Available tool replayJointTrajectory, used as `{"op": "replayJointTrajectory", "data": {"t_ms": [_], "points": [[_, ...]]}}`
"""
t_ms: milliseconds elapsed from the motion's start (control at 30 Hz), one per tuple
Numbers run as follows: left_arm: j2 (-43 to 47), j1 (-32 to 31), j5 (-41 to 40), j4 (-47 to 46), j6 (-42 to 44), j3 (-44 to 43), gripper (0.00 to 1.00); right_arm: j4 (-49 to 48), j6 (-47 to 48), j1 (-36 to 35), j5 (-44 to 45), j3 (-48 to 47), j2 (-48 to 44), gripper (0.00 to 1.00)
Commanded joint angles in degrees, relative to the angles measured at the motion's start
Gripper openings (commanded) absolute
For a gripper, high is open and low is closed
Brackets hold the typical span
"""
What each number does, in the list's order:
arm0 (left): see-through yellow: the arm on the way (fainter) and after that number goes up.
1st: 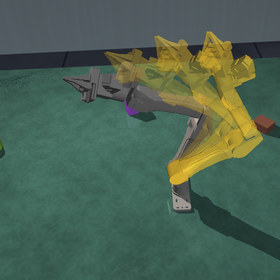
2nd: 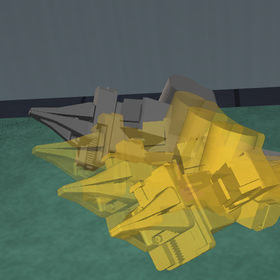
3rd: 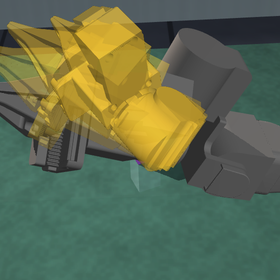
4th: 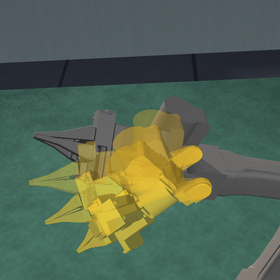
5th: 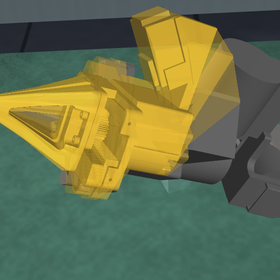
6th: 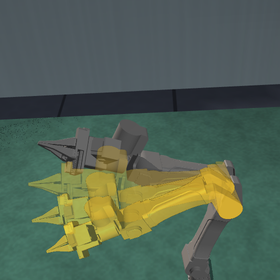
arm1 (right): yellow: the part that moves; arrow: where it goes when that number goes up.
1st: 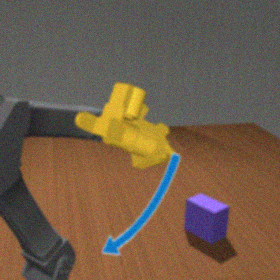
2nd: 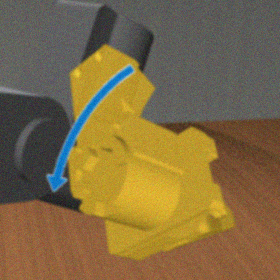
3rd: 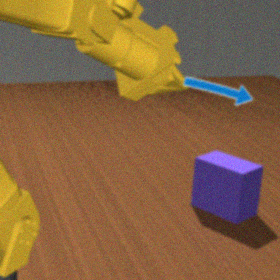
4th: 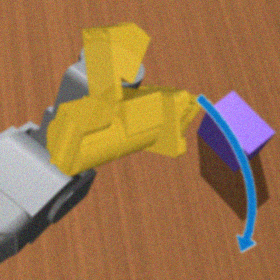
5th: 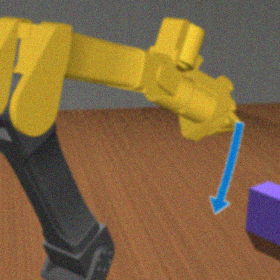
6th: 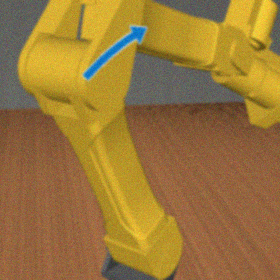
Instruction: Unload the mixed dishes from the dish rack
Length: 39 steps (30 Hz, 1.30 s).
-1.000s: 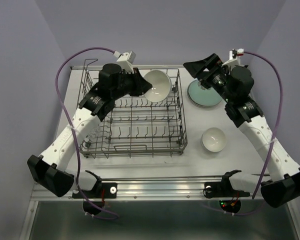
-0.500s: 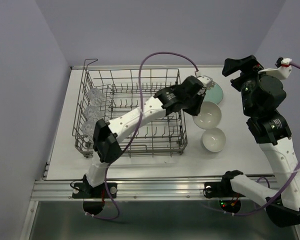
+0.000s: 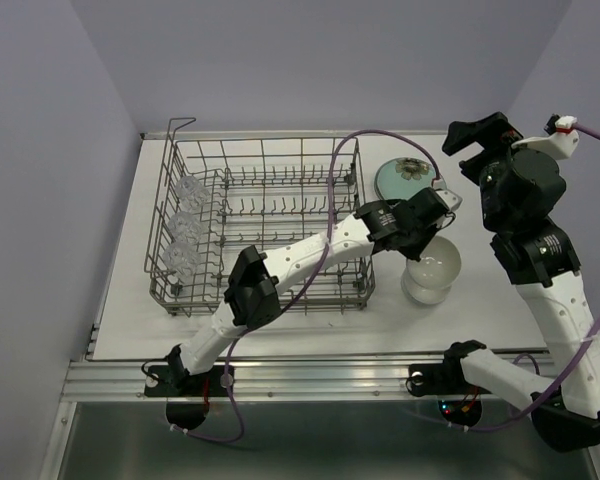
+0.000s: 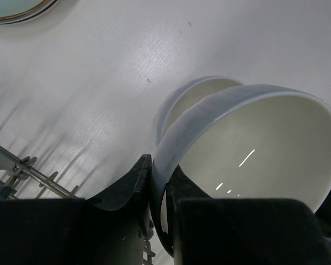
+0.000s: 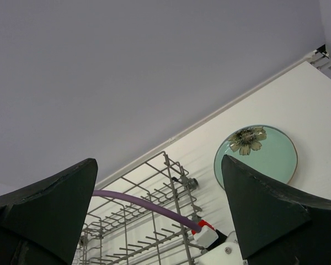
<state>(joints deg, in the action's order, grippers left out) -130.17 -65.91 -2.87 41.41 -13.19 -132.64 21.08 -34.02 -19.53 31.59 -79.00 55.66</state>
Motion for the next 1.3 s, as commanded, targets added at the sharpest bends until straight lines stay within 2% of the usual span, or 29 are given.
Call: {"op": "replayJointTrajectory", "data": {"t_ms": [0, 467, 567, 767, 900, 1100, 1233, 1267], "points": [[0.71, -0.45, -3.8, -3.79, 2.11, -5.26, 0.0, -0.43, 0.8, 0.11, -0.92, -0.89, 1.03, 1.0], [-2.81, -1.68, -3.28, -5.28, 4.75, -5.61, 0.0, -0.51, 0.53, 0.11, -1.62, -0.1, 0.85, 1.0], [-3.86, -1.85, -3.63, -5.55, 4.93, -5.7, 0.03, -0.51, 0.62, 0.11, -1.8, -0.01, 0.94, 1.0], [-5.36, -1.94, -4.77, -5.55, 4.67, -5.88, 0.18, -0.78, 0.97, 0.11, -2.24, 0.25, 0.85, 1.0], [-5.53, -2.03, -5.03, -5.81, 4.84, -5.79, 0.23, -1.04, 1.06, 0.11, -2.77, 0.43, 1.03, 1.0], [-5.97, -2.03, -5.48, -5.37, 4.84, -5.79, 0.43, -1.3, 1.15, 0.11, -3.21, 0.78, 0.94, 1.0], [-5.62, -2.47, -5.04, -5.28, 5.1, -5.79, 0.52, -1.57, 1.24, 0.11, -3.56, 0.87, 1.03, 1.0], [-5.45, -2.56, -4.77, -5.28, 5.1, -5.79, 0.58, -1.57, 1.32, 0.11, -3.56, 0.87, 0.94, 1.0]]}}
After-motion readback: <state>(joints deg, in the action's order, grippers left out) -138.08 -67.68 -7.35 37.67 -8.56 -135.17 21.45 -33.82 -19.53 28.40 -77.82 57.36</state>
